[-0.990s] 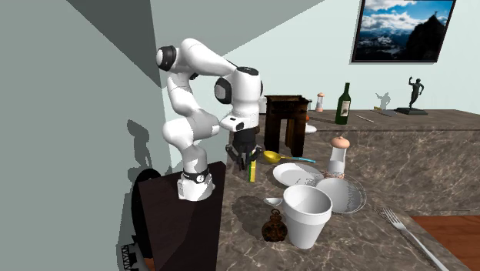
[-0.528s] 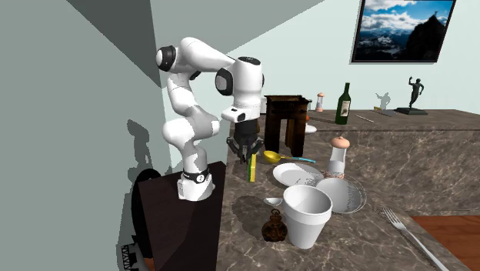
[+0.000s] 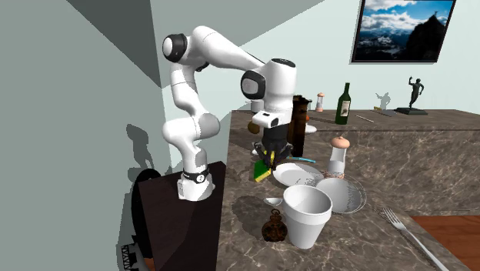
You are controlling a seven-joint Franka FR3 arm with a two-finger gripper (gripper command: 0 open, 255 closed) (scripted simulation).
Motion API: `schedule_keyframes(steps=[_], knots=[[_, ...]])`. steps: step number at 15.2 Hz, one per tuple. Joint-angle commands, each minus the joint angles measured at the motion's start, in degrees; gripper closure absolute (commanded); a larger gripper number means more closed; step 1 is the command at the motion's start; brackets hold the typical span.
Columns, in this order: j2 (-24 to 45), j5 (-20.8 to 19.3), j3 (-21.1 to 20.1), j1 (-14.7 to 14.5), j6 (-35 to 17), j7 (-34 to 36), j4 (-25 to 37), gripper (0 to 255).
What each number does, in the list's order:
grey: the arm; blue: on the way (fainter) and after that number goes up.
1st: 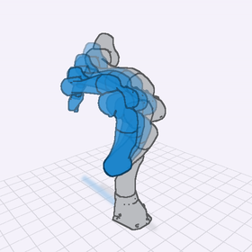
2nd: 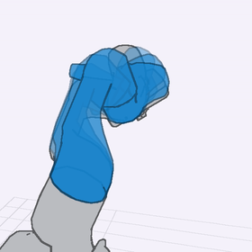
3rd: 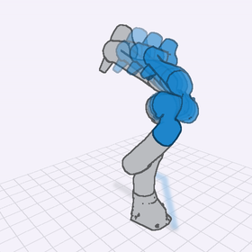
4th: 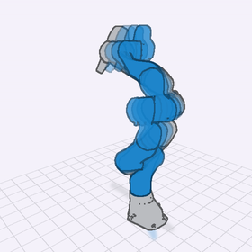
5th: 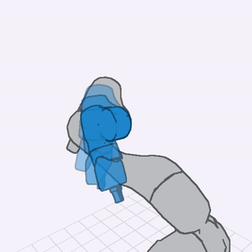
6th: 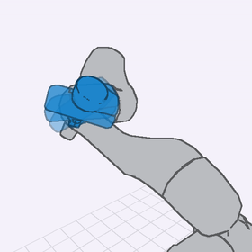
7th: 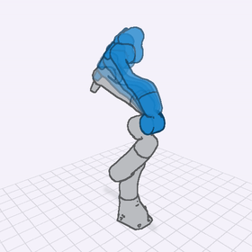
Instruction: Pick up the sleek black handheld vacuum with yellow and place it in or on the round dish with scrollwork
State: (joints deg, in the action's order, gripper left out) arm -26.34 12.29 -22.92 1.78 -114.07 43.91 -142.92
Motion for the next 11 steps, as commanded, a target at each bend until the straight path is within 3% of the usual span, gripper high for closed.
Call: schedule_keyframes(steps=[1, 7, 11], knots=[[4.92, -1.07, -1.65, 0.68, -0.98, 2.01, 4.04, 255], [19.76, -6.82, -6.04, 1.86, -2.34, 9.3, 17.05, 255], [29.95, -12.24, -7.73, 1.08, -1.44, 14.61, 27.02, 255]])
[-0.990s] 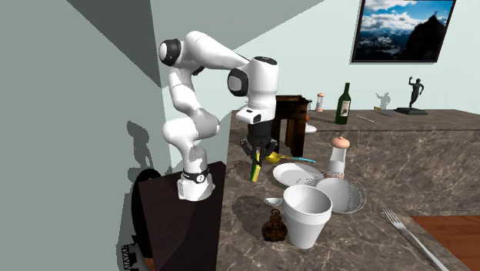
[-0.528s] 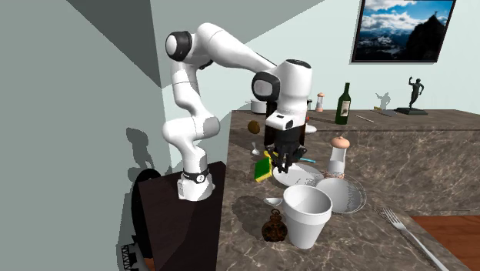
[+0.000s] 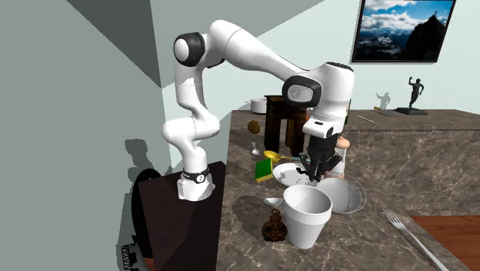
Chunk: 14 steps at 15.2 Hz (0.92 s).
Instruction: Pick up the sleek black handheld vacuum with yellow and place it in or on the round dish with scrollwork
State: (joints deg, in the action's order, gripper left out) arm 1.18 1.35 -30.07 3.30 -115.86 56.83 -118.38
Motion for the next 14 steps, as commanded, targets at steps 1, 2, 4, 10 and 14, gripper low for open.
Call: schedule_keyframes(steps=[1, 2, 4, 10, 14], knots=[[5.0, -2.72, -0.75, -0.95, 0.81, 2.95, 5.17, 255], [7.58, -4.14, -0.86, -1.55, 1.39, 4.17, 7.96, 255], [12.75, -6.87, -0.86, -3.06, 2.84, 6.38, 13.85, 255], [22.34, -11.43, 0.18, -6.75, 4.24, 9.52, 23.72, 255], [23.44, -12.07, 0.52, -6.9, 1.64, 9.86, 22.09, 255]])
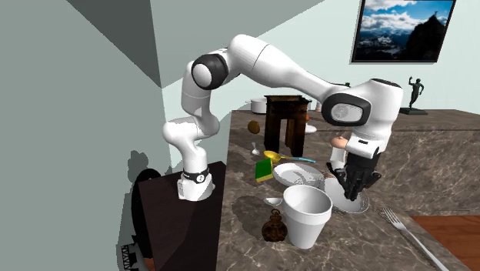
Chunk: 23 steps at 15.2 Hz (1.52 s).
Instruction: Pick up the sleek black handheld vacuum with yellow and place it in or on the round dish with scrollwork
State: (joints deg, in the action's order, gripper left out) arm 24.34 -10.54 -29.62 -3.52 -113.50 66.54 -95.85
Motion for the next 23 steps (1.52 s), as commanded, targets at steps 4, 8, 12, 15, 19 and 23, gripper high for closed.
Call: schedule_keyframes(steps=[4, 8, 12, 15, 19, 23], knots=[[0.6, -0.37, 0.17, -0.12, -1.4, 0.25, -0.85, 255], [0.6, -0.37, 0.17, -0.12, -1.4, 0.25, -0.85, 255], [0.6, -0.36, 0.17, -0.12, -1.4, 0.25, -0.85, 0], [0.6, -0.36, 0.17, -0.12, -1.4, 0.25, -0.85, 0], [-1.22, 0.84, -0.42, 0.0, 5.11, -0.57, 4.09, 0], [-1.22, 0.84, -0.42, 0.0, 5.11, -0.57, 4.09, 0]])
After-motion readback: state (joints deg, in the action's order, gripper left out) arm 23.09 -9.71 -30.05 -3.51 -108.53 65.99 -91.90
